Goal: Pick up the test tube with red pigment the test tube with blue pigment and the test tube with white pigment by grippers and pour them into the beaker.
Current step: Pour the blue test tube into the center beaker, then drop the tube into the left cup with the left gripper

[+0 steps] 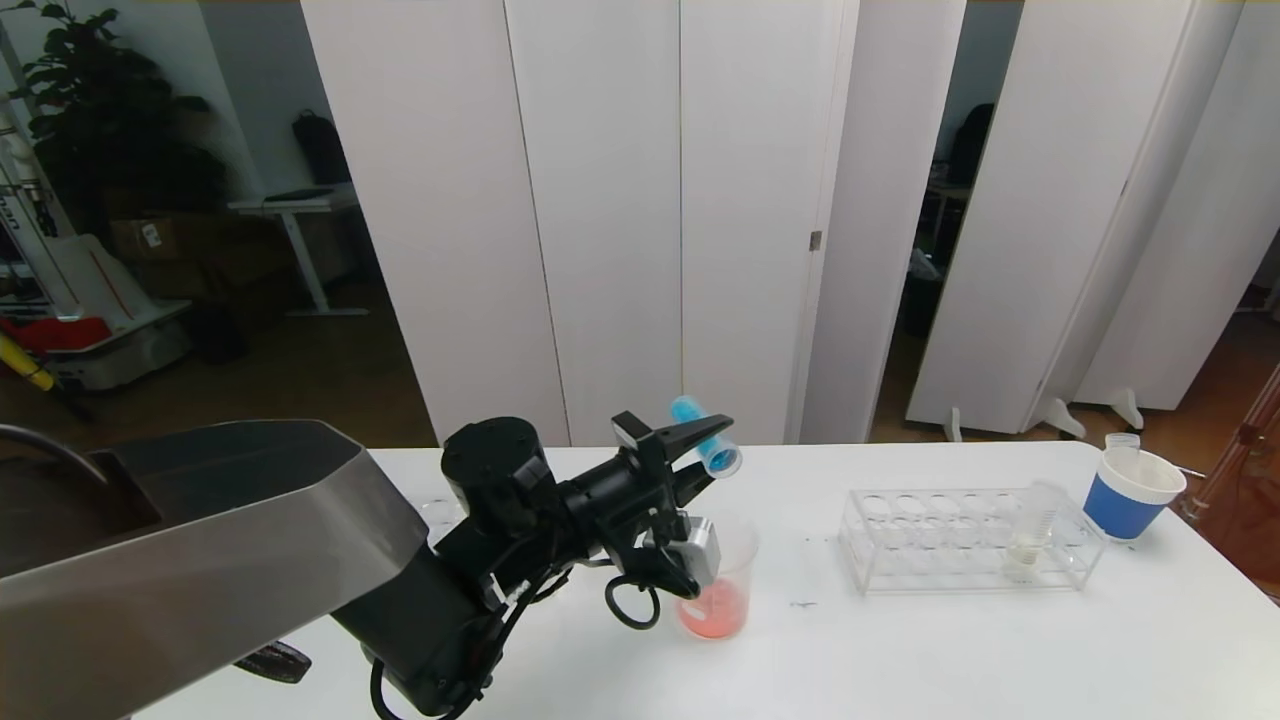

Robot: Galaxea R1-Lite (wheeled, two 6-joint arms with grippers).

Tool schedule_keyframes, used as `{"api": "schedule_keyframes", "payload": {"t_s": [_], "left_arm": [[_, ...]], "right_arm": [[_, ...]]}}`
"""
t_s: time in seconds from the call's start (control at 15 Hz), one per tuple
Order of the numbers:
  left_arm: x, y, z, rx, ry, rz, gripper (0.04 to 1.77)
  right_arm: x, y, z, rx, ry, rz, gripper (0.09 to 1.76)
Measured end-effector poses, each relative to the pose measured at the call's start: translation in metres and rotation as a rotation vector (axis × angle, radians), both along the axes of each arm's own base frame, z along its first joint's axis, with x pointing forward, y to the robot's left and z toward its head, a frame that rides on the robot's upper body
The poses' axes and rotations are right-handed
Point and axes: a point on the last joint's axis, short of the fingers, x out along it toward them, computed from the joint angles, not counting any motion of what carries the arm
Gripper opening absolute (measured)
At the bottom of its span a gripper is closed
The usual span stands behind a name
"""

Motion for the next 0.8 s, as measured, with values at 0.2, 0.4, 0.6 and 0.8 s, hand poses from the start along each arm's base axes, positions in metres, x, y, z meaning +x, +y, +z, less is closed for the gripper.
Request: {"api": "schedule_keyframes", "payload": {"t_s": [0.2, 0.4, 0.6, 0.8], "left_arm": [[-0.0005, 0.0008, 0.0002, 0.003, 0.001, -0.007, 0.58], [0.0, 0.0015, -0.0001, 0.004, 0.001, -0.004, 0.58], [0.0018, 0.0007, -0.0011, 0.012, -0.01, 0.005, 0.58], [0.0034, -0.0012, -0.0034, 0.015, -0.008, 0.005, 0.58]], "right_arm": [[0.0, 0.0, 0.0, 0.0, 0.0, 0.0, 1.75], [0.0, 0.0, 0.0, 0.0, 0.0, 0.0, 1.75], [0.0, 0.0, -0.0001, 0.0, 0.0, 0.0, 1.75], [0.0, 0.0, -0.0001, 0.0, 0.0, 0.0, 1.75]]}}
